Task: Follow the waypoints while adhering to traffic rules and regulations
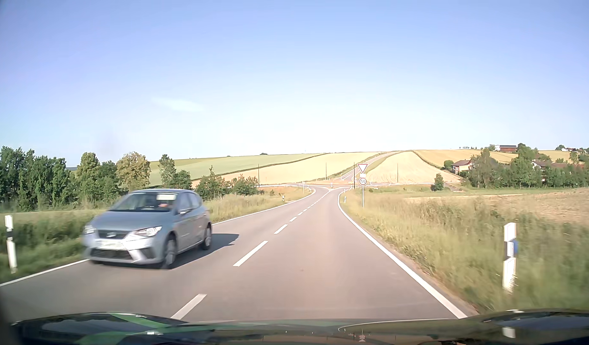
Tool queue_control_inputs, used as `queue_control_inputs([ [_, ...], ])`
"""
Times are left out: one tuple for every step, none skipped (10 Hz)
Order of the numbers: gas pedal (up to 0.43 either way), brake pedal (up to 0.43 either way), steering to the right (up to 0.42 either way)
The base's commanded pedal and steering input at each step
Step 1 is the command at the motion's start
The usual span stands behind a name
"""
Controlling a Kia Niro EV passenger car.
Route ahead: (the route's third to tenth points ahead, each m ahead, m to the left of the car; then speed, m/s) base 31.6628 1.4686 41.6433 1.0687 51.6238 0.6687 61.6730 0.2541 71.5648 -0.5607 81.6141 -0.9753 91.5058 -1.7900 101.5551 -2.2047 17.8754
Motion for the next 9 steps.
queue_control_inputs([
  [0.000, 0.000, 0.000],
  [0.000, 0.000, 0.000],
  [0.000, 0.000, 0.000],
  [0.000, 0.000, 0.000],
  [0.000, 0.000, 0.003],
  [0.000, 0.000, 0.004],
  [0.000, 0.000, 0.004],
  [0.000, 0.000, 0.004],
  [0.000, 0.000, 0.004],
])
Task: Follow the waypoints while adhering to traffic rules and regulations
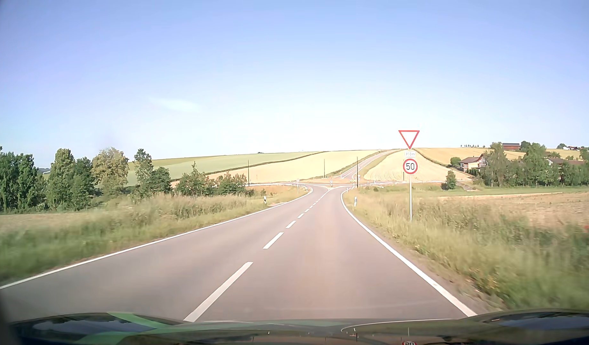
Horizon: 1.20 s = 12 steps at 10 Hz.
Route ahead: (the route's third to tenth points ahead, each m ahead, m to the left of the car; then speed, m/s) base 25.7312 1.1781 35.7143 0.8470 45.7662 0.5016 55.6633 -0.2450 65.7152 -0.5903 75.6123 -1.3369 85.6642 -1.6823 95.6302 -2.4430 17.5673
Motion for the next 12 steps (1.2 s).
queue_control_inputs([
  [0.000, 0.000, 0.004],
  [0.000, 0.024, 0.004],
  [0.000, 0.055, 0.004],
  [0.000, 0.098, 0.005],
  [0.000, 0.128, 0.006],
  [0.000, 0.134, 0.008],
  [0.000, 0.146, 0.008],
  [0.000, 0.183, 0.008],
  [0.000, 0.183, 0.008],
  [0.000, 0.189, 0.007],
  [0.000, 0.207, 0.007],
  [0.000, 0.213, 0.006],
])
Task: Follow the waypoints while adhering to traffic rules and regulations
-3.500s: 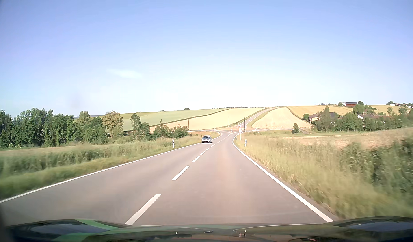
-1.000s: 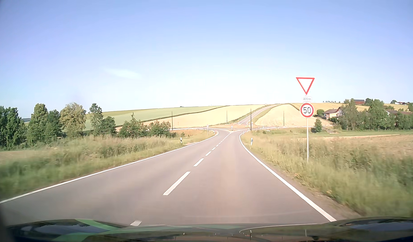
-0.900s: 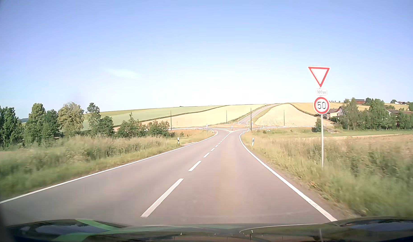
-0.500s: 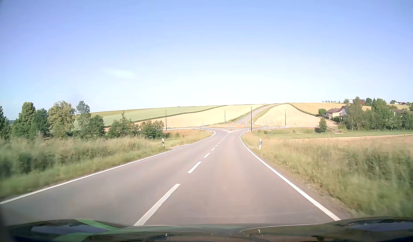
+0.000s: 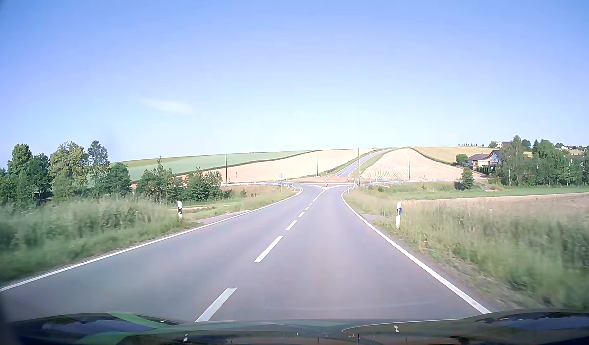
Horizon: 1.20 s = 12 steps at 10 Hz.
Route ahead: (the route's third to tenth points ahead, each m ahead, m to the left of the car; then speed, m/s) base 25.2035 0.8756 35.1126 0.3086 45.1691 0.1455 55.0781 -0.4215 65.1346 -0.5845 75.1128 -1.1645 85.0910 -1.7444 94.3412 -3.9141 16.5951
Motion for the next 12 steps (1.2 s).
queue_control_inputs([
  [0.000, 0.220, 0.007],
  [0.000, 0.220, 0.007],
  [0.000, 0.220, 0.007],
  [0.000, 0.220, 0.006],
  [0.000, 0.220, 0.006],
  [0.000, 0.220, 0.007],
  [0.000, 0.220, 0.007],
  [0.000, 0.220, 0.007],
  [0.000, 0.213, 0.006],
  [0.000, 0.213, 0.006],
  [0.000, 0.213, 0.007],
  [0.000, 0.220, 0.007],
])
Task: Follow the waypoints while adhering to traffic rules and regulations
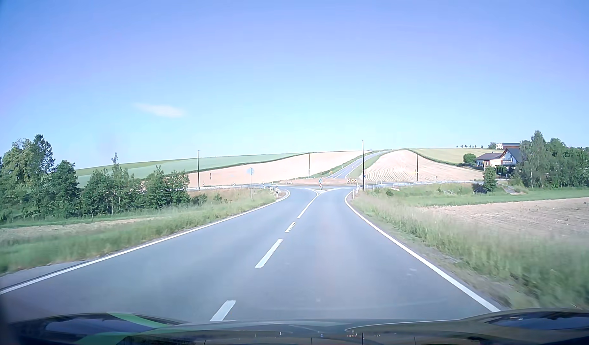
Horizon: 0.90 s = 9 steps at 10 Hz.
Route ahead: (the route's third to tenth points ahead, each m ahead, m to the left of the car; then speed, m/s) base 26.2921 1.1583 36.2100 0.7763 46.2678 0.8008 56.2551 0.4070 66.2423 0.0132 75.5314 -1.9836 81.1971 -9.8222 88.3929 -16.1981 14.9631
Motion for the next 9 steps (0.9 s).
queue_control_inputs([
  [0.000, 0.220, 0.007],
  [0.000, 0.220, 0.007],
  [0.000, 0.220, 0.007],
  [0.000, 0.220, 0.007],
  [0.000, 0.220, 0.007],
  [0.000, 0.220, 0.007],
  [0.000, 0.220, 0.007],
  [0.000, 0.220, 0.008],
  [0.000, 0.220, 0.008],
])
